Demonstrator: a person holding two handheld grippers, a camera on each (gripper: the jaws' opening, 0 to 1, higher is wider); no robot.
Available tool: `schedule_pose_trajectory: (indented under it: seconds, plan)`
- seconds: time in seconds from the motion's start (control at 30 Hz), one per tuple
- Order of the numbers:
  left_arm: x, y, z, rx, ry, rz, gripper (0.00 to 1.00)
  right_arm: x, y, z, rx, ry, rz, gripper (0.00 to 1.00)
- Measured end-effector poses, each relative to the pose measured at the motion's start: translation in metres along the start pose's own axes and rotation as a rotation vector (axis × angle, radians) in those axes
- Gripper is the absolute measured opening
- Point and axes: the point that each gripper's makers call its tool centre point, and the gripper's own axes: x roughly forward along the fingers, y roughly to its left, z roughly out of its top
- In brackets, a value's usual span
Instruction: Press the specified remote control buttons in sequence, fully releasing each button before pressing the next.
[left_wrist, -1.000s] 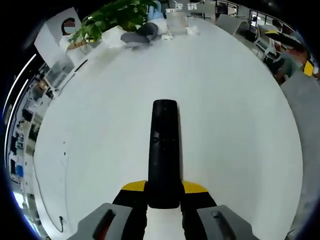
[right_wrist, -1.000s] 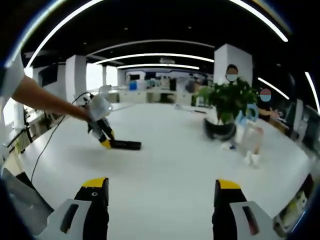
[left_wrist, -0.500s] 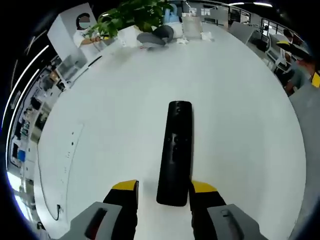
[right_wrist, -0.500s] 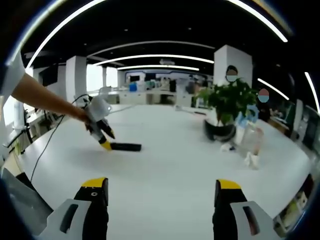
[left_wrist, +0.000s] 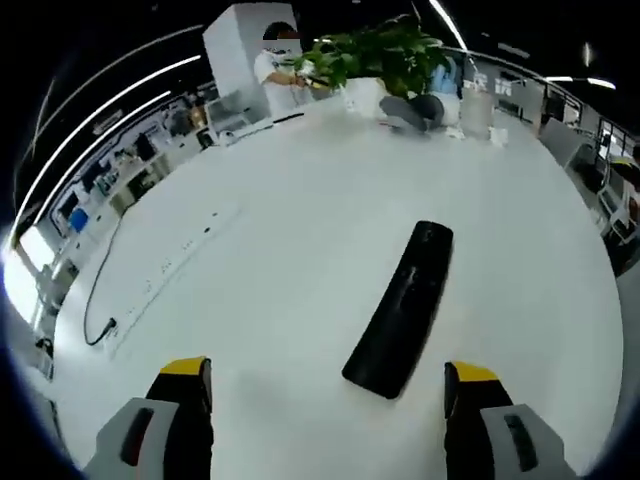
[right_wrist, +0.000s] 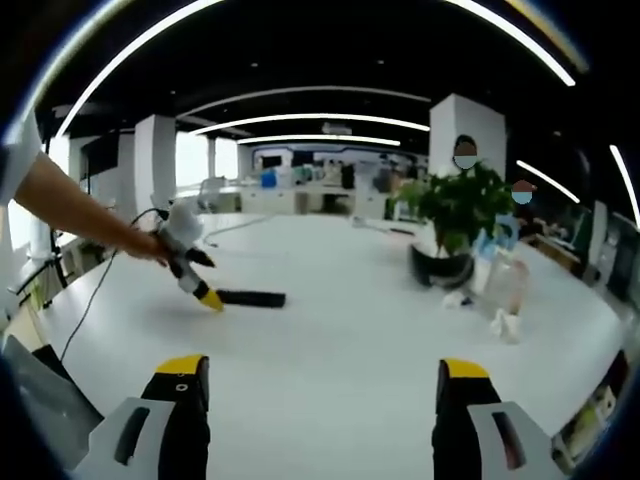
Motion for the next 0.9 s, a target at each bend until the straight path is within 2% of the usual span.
schedule_pose_trajectory:
  seconds: [0.03,0.1,0.17,0.3,0.33,0.43,0.57,0.6,0.7,0.87,0.9]
  plan:
    - [-0.001,0.002,0.001,-0.011,-0.015,0.014,1.00,0.000,0.000,0.000,0.001,-0.002,-0.001,0.96]
    - [-0.006,-0.008,0.004,-0.097,-0.056,-0.032,1.00,0.000,-0.002,0.001,0.007,-0.006,-0.008,0.99]
    - [-0.013,-0.004,0.011,-0.142,-0.108,-0.010,1.00,0.000,-0.004,0.001,0.007,-0.006,-0.021,0.99]
    - [-0.035,-0.001,0.025,-0.270,-0.229,-0.014,1.00,-0.001,-0.007,0.000,0.018,-0.003,-0.031,0.99]
    - [-0.040,0.000,0.025,-0.285,-0.236,-0.006,1.00,-0.001,-0.007,0.000,0.022,-0.004,-0.028,0.99]
    - [-0.059,-0.002,0.031,-0.317,-0.305,-0.004,1.00,-0.002,-0.007,0.002,0.023,-0.015,-0.032,0.99]
    - [-0.084,-0.013,0.033,-0.334,-0.320,0.010,1.00,-0.002,-0.008,0.002,0.032,-0.018,-0.031,0.99]
    - [-0.093,-0.016,0.036,-0.334,-0.358,0.022,1.00,-0.002,-0.008,0.003,0.034,-0.020,-0.031,0.99]
    - [-0.107,-0.017,0.037,-0.326,-0.392,0.047,1.00,-0.003,-0.007,0.003,0.035,-0.024,-0.030,0.99]
    - [-0.135,-0.033,0.039,-0.323,-0.444,0.065,1.00,-0.003,-0.009,0.004,0.041,-0.029,-0.036,0.99]
    - [-0.143,-0.036,0.042,-0.339,-0.480,0.073,1.00,-0.003,-0.010,0.003,0.043,-0.029,-0.037,0.99]
